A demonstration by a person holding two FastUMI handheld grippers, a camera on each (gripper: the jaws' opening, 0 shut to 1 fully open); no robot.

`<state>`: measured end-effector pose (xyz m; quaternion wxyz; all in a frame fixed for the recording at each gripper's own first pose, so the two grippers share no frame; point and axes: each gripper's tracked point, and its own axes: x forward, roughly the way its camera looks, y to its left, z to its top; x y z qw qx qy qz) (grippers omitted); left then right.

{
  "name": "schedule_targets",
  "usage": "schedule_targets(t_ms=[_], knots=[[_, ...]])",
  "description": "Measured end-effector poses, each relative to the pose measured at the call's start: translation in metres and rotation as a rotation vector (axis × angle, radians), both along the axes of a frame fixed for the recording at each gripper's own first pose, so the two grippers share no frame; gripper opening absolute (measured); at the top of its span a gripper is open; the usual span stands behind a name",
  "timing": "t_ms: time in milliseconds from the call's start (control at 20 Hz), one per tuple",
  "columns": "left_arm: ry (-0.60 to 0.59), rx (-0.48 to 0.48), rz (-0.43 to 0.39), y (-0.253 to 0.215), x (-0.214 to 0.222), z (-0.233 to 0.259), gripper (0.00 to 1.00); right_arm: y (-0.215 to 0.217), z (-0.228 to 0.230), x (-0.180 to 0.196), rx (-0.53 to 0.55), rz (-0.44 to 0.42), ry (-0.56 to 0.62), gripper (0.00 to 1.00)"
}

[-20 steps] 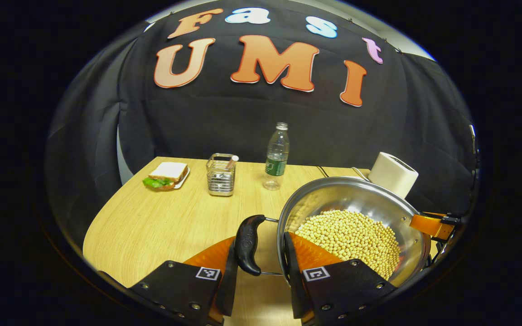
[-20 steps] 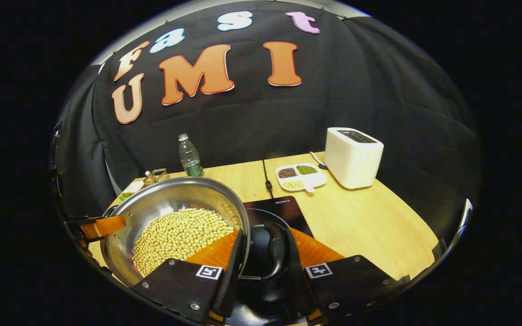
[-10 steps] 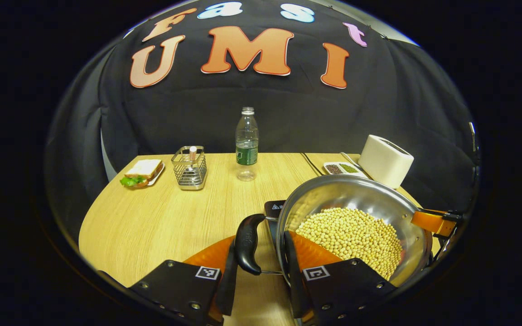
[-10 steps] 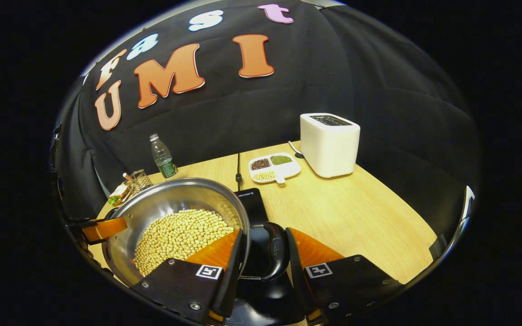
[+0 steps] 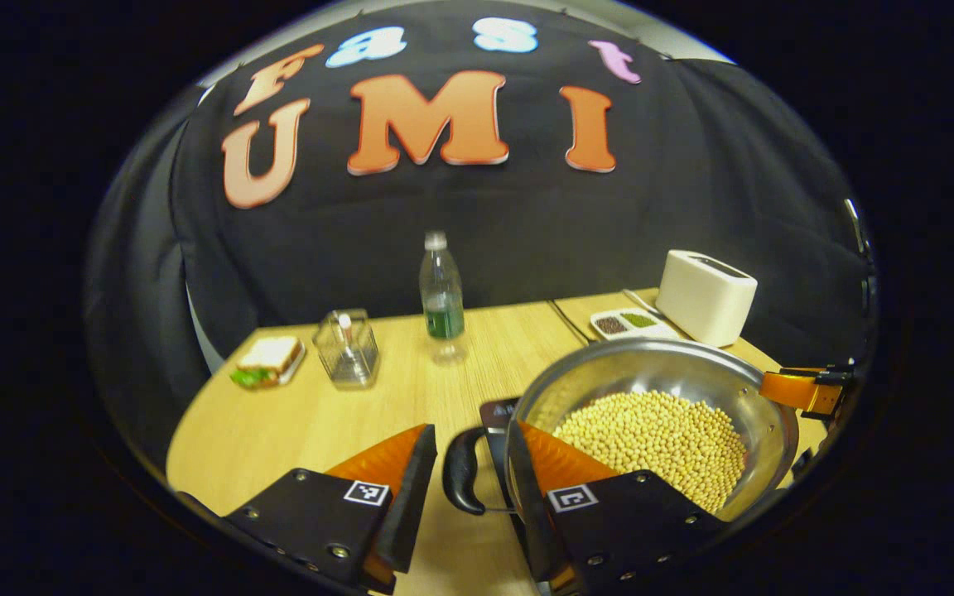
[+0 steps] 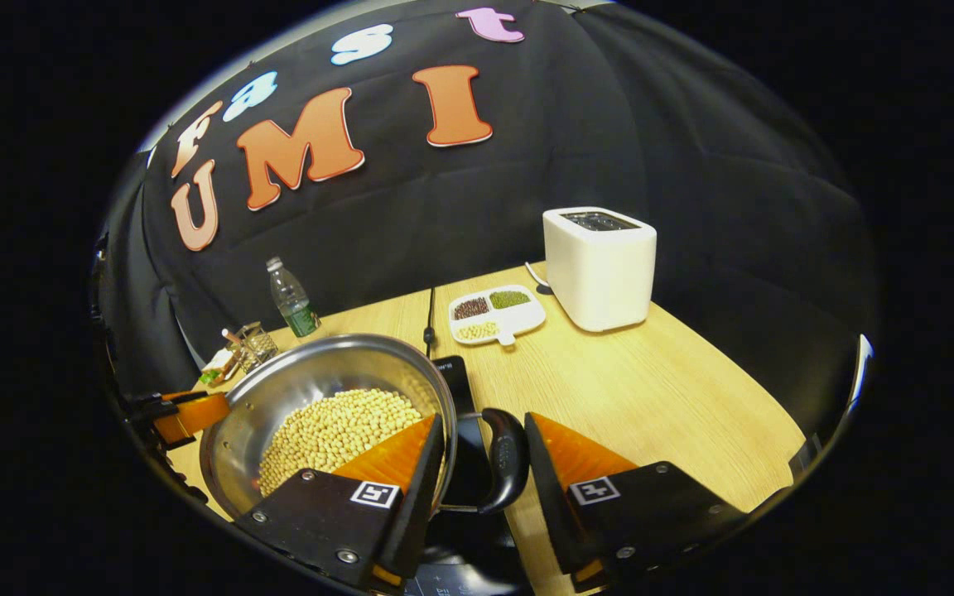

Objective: First push the handle of the pot to place it horizontally, then grasp the pot with both hands and set it on the induction cooktop.

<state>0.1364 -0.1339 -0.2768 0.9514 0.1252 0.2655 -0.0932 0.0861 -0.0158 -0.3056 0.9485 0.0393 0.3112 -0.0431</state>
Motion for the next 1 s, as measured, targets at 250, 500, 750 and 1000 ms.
schedule_targets(t_ms=[250, 500, 750, 1000], knots=[[-0.172, -0.096, 0.023, 0.005, -0.019, 0.084, 0.65, 0.002, 0.041, -0.009, -0.025, 0.008, -0.063, 0.96], [-0.316, -0.124, 0.105, 0.048, -0.037, 0.162, 0.94, 0.008, 0.118, -0.022, -0.048, 0.033, -0.2, 0.95], [-0.41, -0.125, 0.165, 0.087, -0.055, 0.226, 0.91, 0.023, 0.195, -0.04, -0.042, 0.069, -0.34, 1.0], [-0.46, -0.169, 0.166, 0.096, -0.082, 0.266, 0.93, 0.033, 0.251, -0.067, -0.034, 0.104, -0.446, 0.95]])
